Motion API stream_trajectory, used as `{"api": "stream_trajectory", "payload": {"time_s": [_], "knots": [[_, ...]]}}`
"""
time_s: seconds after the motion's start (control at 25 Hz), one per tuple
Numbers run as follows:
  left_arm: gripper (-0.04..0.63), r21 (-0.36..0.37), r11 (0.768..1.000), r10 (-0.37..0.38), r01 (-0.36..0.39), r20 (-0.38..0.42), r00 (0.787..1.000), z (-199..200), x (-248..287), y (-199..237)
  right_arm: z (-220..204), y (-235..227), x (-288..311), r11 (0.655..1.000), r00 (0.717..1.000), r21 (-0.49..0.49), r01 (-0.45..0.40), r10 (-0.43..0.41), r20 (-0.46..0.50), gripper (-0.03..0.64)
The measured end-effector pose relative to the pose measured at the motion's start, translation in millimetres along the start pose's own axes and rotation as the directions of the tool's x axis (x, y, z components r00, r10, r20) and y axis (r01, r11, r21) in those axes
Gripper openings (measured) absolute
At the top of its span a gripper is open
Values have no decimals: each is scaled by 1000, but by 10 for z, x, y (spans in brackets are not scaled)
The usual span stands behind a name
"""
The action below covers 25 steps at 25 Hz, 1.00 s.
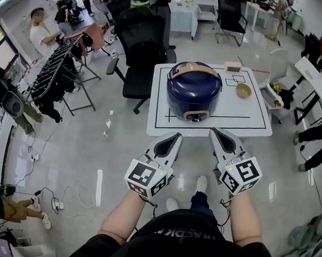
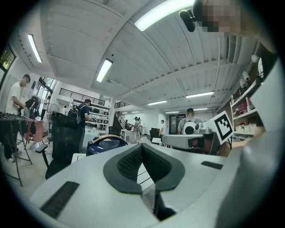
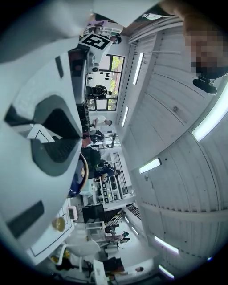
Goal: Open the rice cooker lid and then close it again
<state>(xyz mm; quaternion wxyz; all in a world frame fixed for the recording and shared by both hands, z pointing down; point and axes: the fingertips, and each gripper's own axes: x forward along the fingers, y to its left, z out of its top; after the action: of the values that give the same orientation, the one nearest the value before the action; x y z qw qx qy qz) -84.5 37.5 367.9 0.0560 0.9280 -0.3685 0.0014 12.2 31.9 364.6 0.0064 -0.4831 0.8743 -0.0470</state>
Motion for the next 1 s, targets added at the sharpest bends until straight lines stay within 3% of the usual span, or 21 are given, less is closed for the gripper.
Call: {"api": "stream_trajectory", "payload": {"time_s": [0.28, 1.0], "knots": [[3, -10, 1000, -18, 18, 6, 1000, 3, -205, -47, 0, 166, -110, 999, 999, -7, 32, -32, -2, 2], [3, -12, 1000, 2, -1, 11, 1000, 38, -316, 25, 36, 243, -56, 1000, 1000, -15, 18, -18, 0, 2]]}}
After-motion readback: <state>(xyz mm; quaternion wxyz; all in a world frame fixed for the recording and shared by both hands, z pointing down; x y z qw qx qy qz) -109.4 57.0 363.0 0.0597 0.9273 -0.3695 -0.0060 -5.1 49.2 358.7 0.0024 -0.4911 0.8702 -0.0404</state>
